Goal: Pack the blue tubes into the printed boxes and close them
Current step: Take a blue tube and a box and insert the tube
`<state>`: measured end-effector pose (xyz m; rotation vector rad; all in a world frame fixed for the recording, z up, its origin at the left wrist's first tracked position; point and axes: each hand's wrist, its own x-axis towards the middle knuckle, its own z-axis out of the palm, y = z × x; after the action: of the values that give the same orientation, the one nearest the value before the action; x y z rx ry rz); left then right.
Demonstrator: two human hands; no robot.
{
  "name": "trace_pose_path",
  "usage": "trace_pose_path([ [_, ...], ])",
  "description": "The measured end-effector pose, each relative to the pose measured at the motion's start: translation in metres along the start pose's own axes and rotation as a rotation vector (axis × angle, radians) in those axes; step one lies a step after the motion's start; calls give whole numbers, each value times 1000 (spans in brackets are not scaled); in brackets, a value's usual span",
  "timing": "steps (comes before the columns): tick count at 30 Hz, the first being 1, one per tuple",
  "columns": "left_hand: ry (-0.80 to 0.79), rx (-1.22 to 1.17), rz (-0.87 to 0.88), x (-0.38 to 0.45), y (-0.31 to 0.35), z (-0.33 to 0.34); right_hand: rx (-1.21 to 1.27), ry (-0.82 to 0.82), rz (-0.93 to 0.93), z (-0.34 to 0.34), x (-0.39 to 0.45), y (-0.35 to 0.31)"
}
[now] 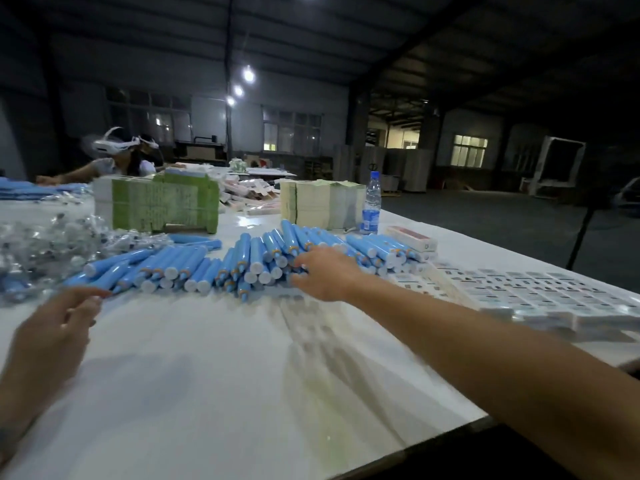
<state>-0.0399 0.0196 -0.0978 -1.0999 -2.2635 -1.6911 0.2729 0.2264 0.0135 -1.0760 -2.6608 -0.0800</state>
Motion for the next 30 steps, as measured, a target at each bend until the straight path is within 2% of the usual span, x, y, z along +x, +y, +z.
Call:
trace_pose_path([
  [4,153,42,55,-21,41,-8,167,-129,-217,40,26,-111],
  [8,209,19,29,-28,54,-13,223,-153,-377,80,31,-196],
  [11,239,34,14,-23,53,-20,147,-249,-437,110,28,-220],
  [17,324,153,-73,-8,41,-47,111,-266,-434,116,36,-224],
  [19,268,322,-106,2,29,-66,115,-278,-432,117,35,-225],
  [21,200,610,-139,10,12,-97,120,-285,-429,117,35,-224],
  [26,212,1176,-377,17,-29,-207,135,-292,-440,116,32,-229],
  [30,137,1266,-620,10,-58,-266,126,-297,-443,115,32,-232],
])
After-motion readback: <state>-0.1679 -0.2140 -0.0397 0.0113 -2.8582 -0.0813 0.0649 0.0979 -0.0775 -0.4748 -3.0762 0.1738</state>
